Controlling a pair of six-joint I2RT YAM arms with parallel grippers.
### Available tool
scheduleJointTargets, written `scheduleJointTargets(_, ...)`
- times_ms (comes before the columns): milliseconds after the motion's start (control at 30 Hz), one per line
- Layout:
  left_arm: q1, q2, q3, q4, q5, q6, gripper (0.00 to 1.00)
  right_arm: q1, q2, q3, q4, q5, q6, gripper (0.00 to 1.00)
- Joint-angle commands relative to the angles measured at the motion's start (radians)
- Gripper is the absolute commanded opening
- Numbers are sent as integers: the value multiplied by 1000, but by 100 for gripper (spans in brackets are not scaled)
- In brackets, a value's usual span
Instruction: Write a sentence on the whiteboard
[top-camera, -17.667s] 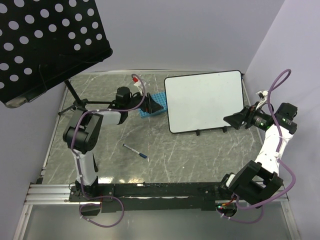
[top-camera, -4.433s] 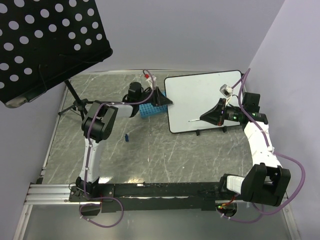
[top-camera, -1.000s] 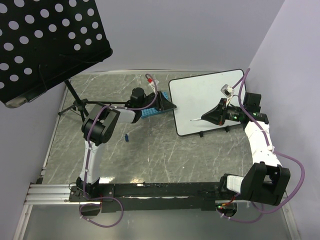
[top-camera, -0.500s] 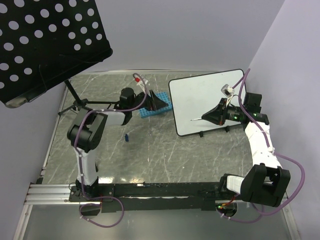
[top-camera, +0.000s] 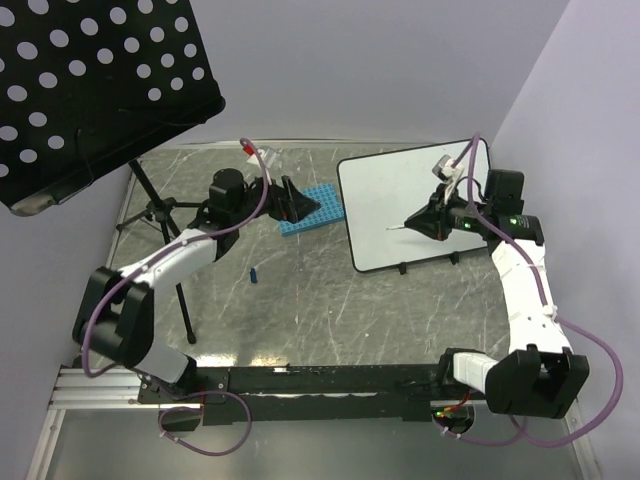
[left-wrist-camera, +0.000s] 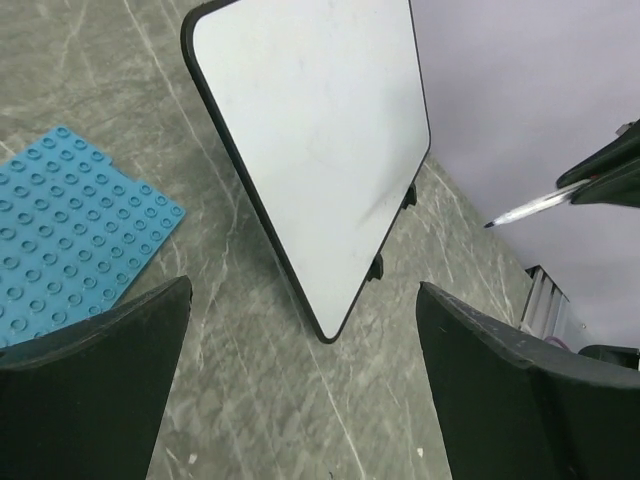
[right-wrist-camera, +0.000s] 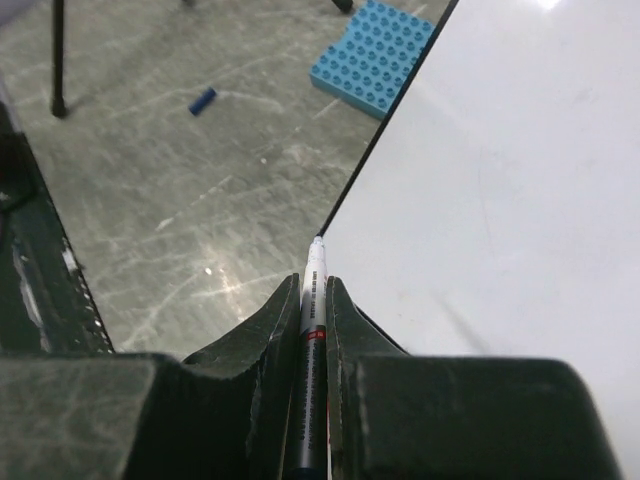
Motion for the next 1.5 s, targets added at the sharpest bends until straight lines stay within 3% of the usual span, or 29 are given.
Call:
scheduleJointTargets(0,-8,-114,-10,-134,-63,57,97,81,-53,28,-86,157,-91,0)
scheduleJointTargets(133,-9,-222,12,-311,-130,118,97,196,-119,-26,-32,319,-67,0)
scheduleJointTargets(233,-9,-290,-14,-331,-149,150,97,267,-141,-49,52,384,12,0)
scheduleJointTargets(467,-5,-356,-88,-268,-109,91,97,290,-78,0,133,454,140,0)
scheduleJointTargets(600,4,-347,-70,-294,-78,74,97,310,-50,15,169,473,180,0)
scheduleJointTargets(833,4,-341,-22,-425,-87,195,97,326,-63,-7,262,493,205,0)
scheduleJointTargets(1467,14,-381,-90,-428,-173,287,97,324,-77,-35,328,445,194,0)
